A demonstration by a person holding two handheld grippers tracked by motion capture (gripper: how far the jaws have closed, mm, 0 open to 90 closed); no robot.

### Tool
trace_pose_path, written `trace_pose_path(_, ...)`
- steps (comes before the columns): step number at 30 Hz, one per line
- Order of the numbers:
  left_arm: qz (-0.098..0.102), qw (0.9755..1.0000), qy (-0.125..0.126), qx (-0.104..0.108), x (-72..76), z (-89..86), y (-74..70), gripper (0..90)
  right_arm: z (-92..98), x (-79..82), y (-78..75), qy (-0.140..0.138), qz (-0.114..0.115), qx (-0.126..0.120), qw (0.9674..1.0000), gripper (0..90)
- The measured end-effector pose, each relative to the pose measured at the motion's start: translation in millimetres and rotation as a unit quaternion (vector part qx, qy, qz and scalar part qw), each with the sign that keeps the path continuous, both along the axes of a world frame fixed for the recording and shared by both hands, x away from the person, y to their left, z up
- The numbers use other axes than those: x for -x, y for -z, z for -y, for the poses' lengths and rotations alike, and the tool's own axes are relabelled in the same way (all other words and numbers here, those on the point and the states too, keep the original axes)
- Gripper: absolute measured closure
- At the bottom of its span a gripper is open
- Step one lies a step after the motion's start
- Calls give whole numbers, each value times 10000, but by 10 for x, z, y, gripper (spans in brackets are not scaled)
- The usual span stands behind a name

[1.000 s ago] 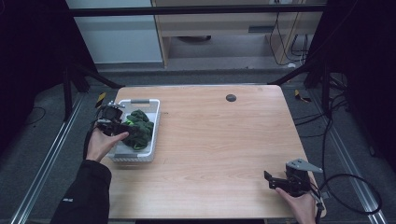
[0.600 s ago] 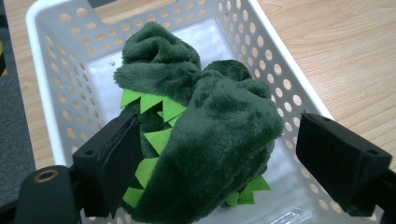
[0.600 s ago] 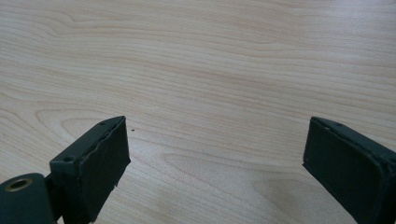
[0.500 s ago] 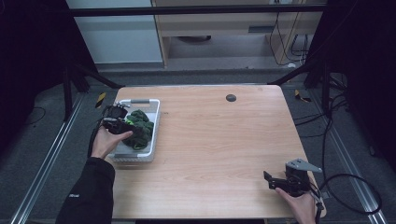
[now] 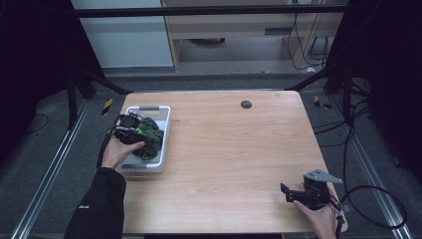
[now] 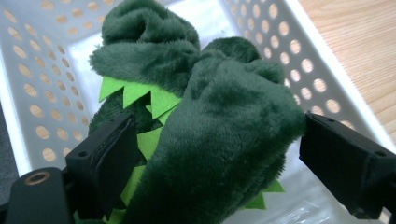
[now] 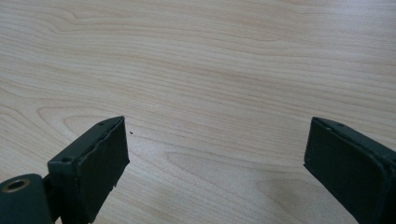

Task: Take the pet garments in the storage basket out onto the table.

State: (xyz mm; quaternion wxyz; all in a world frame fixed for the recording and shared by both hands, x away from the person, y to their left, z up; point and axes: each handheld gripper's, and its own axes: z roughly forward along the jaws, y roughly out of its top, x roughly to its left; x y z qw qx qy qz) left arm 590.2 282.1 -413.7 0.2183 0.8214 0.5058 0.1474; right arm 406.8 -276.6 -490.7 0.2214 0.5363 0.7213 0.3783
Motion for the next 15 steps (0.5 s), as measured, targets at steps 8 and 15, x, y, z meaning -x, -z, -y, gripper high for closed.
trace_pose_path(8, -130, 9999, -69, -55, -21, -1, 62, 212, -5, -8, 7, -40, -18, 35, 10000, 62)
trace_pose_path(15, -224, 9996, -117, -91, -17, 16, 84, 381, -1, -10, 5, -37, -13, 46, 10000, 61)
